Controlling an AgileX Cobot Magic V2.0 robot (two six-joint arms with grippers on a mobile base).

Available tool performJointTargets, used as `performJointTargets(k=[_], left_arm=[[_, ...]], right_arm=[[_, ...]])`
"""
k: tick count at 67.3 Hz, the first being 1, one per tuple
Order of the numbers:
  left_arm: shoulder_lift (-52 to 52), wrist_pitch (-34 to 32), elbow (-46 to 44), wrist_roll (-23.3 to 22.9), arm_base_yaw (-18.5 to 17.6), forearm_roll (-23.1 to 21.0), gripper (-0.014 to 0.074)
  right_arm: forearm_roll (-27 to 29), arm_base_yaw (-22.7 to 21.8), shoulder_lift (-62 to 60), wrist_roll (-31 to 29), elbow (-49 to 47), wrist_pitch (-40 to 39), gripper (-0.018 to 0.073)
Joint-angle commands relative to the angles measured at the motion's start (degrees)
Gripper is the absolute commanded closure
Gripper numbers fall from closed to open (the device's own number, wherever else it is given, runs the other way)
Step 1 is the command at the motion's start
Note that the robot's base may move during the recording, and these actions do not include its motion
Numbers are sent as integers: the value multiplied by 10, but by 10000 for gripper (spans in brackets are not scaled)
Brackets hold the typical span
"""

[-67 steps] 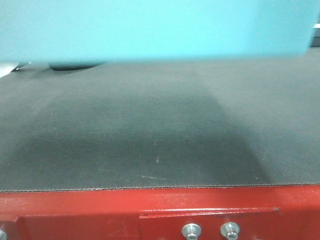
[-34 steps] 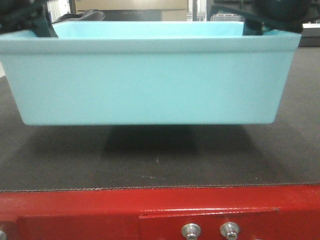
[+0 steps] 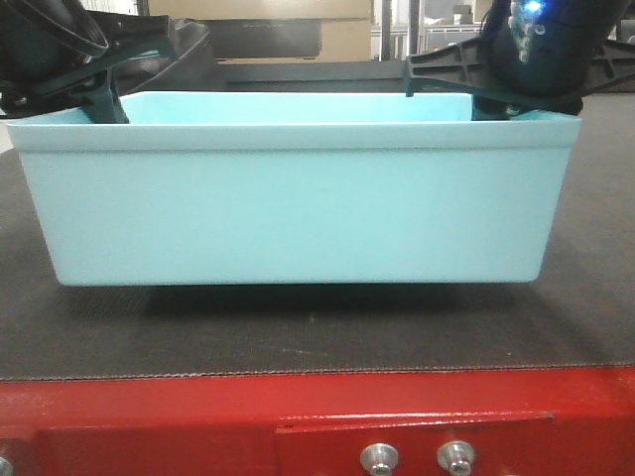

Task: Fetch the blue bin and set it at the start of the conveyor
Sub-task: 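Lower the held teal bin onto the dark conveyor belt, then open both grippers and raise them off the bin rims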

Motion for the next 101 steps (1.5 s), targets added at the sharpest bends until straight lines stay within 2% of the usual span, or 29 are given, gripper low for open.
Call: performJointTargets(k=[1,4,9,13,20,39,54,62,67,77,83,92,96,101], left_arm=[[-1,-82,-6,-2,-12,-16,545],[-1,-81,-6,-2,-12,-15,479],[-1,-73,-6,-2,-12,-14,344],[-1,-60,-6,-2,-12,-12,246],[-1,-36,-6,-2,-12,-11,182],[-8,-18,-6,-3,-10,8,186],[-31,-2,-6,-4,13,16,186],[-47,-3,-6,-4,13,16,188],[-63,-2,-6,-4,11,14,208],[-118,14,-6,-4,11,-2,330],[-152,31,-6,-4,11,-17,464],[-189,43,2,-4,11,-16,708],[-202,33,18,-4,11,-19,707],[-220,-12,50,-4,11,-33,707]], right_arm=[[9,11,-2,-4,-4,-88,580],[9,11,-2,-4,-4,-88,451],[9,11,-3,-3,-5,-80,289],[9,11,-3,3,-11,-56,240],[9,11,-4,3,-18,-22,243],[2,11,-22,3,-18,-26,243],[-8,11,-41,3,-18,-23,243],[-8,11,-50,3,-18,-23,243],[-8,14,-60,3,-18,-17,251],[-8,29,-108,3,-18,18,372],[-8,37,-133,0,-17,35,498],[-8,42,-164,-14,5,23,711],[-14,42,-180,-14,33,3,725],[-21,42,-207,-14,85,-63,725]])
